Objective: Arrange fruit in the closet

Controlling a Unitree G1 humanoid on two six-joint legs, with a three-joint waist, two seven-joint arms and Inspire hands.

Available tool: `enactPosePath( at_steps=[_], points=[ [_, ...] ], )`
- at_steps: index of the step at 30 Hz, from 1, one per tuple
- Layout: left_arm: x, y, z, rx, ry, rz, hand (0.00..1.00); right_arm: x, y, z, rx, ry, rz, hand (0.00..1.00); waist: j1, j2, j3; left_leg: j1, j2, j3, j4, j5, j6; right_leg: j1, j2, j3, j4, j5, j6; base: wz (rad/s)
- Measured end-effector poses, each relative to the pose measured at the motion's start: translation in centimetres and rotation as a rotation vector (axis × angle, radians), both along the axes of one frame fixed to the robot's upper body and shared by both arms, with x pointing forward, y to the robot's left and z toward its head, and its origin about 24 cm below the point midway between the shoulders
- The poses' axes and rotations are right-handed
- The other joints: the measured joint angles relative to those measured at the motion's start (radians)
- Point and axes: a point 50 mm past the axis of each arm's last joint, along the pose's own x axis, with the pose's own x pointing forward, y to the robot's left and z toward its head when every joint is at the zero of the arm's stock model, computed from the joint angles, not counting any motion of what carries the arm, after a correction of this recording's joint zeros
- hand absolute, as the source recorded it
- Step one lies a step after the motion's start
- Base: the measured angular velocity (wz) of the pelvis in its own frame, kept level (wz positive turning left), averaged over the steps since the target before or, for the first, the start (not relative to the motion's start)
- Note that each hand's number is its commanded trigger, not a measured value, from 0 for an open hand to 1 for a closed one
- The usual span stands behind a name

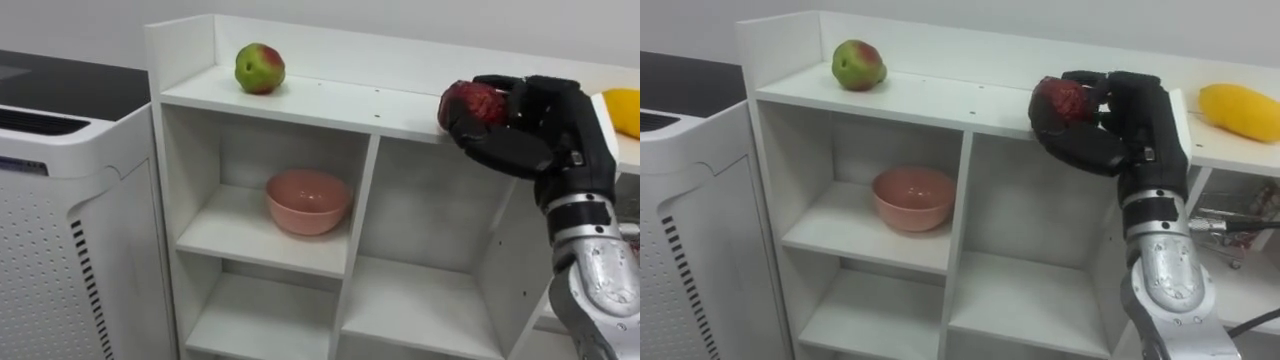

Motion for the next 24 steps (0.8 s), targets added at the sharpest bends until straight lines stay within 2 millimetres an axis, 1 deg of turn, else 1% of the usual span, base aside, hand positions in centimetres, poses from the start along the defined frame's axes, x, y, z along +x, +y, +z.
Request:
enactPosePath(
  at_steps=[1,2,5,9,10,12,13,14,16,18,20,21,22,24],
  points=[
    [0.0,0.0,0.0,0.000,0.000,0.000,0.00,-0.3,0.6,0.3,-0.036,-0.013,0.018,1.00,-0.001,0.000,-0.0003,-0.003,0.001,0.005,0.000,0.000,0.000,-0.004,0.000,0.000,-0.001,0.000,0.000,-0.08],
    [0.0,0.0,0.0,-0.001,-0.001,-0.001,0.00,-0.6,1.3,0.5,-0.062,-0.027,0.049,1.00,-0.003,0.001,-0.0024,-0.006,0.001,0.007,0.000,0.000,0.000,-0.008,0.000,0.000,0.000,0.000,0.000,-0.09],
    [0.1,0.0,0.0,-0.001,-0.003,-0.003,0.00,-1.3,2.9,0.9,-0.123,-0.053,0.125,1.00,-0.012,0.000,-0.0031,-0.007,0.000,0.014,0.000,0.000,0.000,-0.012,-0.001,0.000,0.000,0.000,0.000,-0.06],
    [0.1,0.1,0.0,0.004,-0.004,-0.009,0.00,-1.9,3.9,1.4,-0.150,-0.075,0.186,1.00,-0.011,-0.002,-0.0048,-0.007,0.000,0.016,0.000,0.000,0.000,-0.012,-0.001,0.010,0.000,0.000,0.000,-0.01],
    [0.1,0.1,0.0,0.005,-0.002,-0.009,0.00,-2.3,4.1,1.8,-0.161,-0.091,0.208,1.00,-0.011,-0.001,-0.0051,-0.009,0.001,0.016,-0.001,0.000,0.000,-0.012,-0.001,0.011,0.000,0.000,0.000,0.00],
    [0.1,0.1,0.0,0.005,0.000,-0.009,0.00,-3.0,4.6,2.1,-0.173,-0.116,0.242,1.00,-0.009,0.002,-0.0065,-0.009,0.001,0.016,-0.001,0.000,0.000,-0.012,0.000,0.014,0.000,0.001,-0.001,0.00],
    [0.1,0.1,0.0,0.005,0.000,-0.009,0.00,-3.4,4.9,2.2,-0.178,-0.126,0.264,1.00,-0.010,0.005,-0.0089,-0.008,0.002,0.016,-0.002,0.000,0.000,-0.012,0.001,0.018,0.000,0.001,-0.001,-0.03],
    [0.1,0.0,0.0,0.002,-0.001,-0.008,0.00,-3.5,5.3,2.2,-0.184,-0.128,0.288,1.00,-0.011,0.012,-0.0111,-0.008,0.002,0.015,-0.002,0.000,0.000,-0.012,0.001,0.021,0.000,0.001,-0.001,0.00],
    [0.3,-0.1,0.0,-0.002,-0.004,-0.015,0.00,-3.8,5.8,2.2,-0.200,-0.134,0.325,1.00,-0.012,0.017,-0.0130,-0.007,0.002,0.016,-0.003,0.000,0.000,-0.012,0.002,0.027,0.000,0.001,-0.002,-0.04],
    [0.5,-0.3,0.0,-0.004,-0.008,-0.026,0.00,-4.1,6.1,2.1,-0.214,-0.135,0.354,1.00,-0.012,0.023,-0.0132,-0.006,0.002,0.017,-0.003,0.000,0.000,-0.012,0.002,0.028,-0.001,0.001,-0.002,0.00],
    [0.7,-0.4,0.0,-0.002,-0.015,-0.039,0.00,-4.6,6.3,1.6,-0.223,-0.121,0.383,1.00,-0.011,0.028,-0.0117,-0.006,0.002,0.019,-0.004,0.000,0.000,-0.014,0.002,0.030,-0.001,0.001,-0.002,-0.02],
    [0.7,-0.5,0.0,-0.001,-0.014,-0.043,0.00,-4.6,6.2,1.2,-0.227,-0.107,0.391,1.00,-0.010,0.031,-0.0095,-0.006,0.003,0.022,-0.005,0.000,0.000,-0.015,0.003,0.030,0.000,0.002,-0.003,-0.04],
    [0.6,-0.4,-0.1,0.000,-0.011,-0.043,0.00,-4.7,6.2,0.9,-0.227,-0.096,0.391,1.00,-0.009,0.031,-0.0093,-0.006,0.003,0.022,-0.006,0.000,0.000,-0.015,0.003,0.030,0.000,0.002,-0.003,0.00],
    [0.4,-0.5,-0.2,0.003,0.006,-0.052,0.00,-4.8,6.1,-0.4,-0.219,-0.048,0.396,1.00,-0.007,0.033,-0.0080,-0.006,0.002,0.022,-0.007,0.000,0.000,-0.016,0.003,0.030,0.000,0.002,-0.003,0.00]
  ],
)
